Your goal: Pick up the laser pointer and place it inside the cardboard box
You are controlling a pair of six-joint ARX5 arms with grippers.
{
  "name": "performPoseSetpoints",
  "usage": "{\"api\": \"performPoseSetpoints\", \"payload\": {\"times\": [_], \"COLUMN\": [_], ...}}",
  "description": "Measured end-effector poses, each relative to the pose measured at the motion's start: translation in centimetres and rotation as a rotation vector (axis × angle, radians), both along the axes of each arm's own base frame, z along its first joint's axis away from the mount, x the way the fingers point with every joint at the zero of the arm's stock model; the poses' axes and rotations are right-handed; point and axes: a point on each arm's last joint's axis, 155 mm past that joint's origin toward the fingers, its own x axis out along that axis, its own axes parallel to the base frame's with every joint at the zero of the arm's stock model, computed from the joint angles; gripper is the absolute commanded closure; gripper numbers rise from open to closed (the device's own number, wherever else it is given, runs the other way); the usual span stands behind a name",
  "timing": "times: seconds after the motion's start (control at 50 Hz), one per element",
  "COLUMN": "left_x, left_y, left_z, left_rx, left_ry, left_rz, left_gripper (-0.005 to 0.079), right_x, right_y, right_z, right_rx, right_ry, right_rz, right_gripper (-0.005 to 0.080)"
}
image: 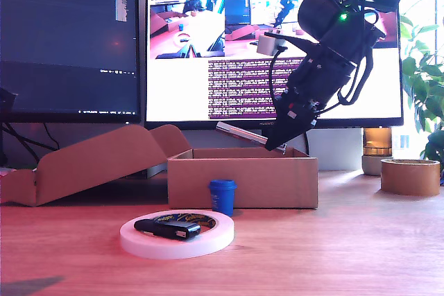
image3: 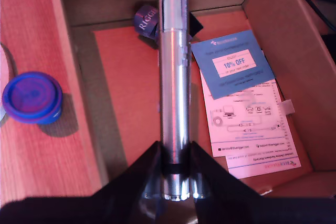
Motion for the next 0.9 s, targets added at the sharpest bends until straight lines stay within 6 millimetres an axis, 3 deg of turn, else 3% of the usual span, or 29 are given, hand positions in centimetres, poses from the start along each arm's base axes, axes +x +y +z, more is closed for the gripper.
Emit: {"api": "performPoseSetpoints", "payload": {"times": [0.12,0.26,0.38,0.56,0.64,0.74,0.9], "left_x": [0.00,0.00,0.00,0.00,0.00,0.00,0.25], "left_y": [0.00,0.00,0.00,0.00,0.00,0.00,0.22], "left_z": [0.00,0.00,0.00,0.00,0.00,0.00,-0.02], "left_rx": [0.000,0.000,0.000,0.000,0.000,0.000,0.004], "left_ry": [0.000,0.000,0.000,0.000,0.000,0.000,-0.002], "left_rz": [0.000,0.000,0.000,0.000,0.000,0.000,0.018], "left_gripper": [0.0764,0.0764,0.0764,0.0764,0.0764,0.0764,0.0764], "right_x": [-0.59,-0.76,-0.74,-0.71,-0.71,-0.72,-0.76], "right_y": [-0.23,-0.29,-0.29,-0.27,-0.27,-0.27,-0.28], "right_z": [-0.48,-0.61,-0.60,-0.57,-0.57,-0.58,-0.60], "right_rx": [-0.011,-0.014,-0.014,-0.014,-0.013,-0.006,0.007], "right_ry": [0.031,0.040,0.039,0.037,0.038,0.047,0.065], "right_rz": [-0.001,-0.001,-0.001,-0.001,-0.002,-0.015,-0.039], "right_gripper": [0.0639,0.0618,0.0535,0.0530,0.0589,0.0765,0.0762]}}
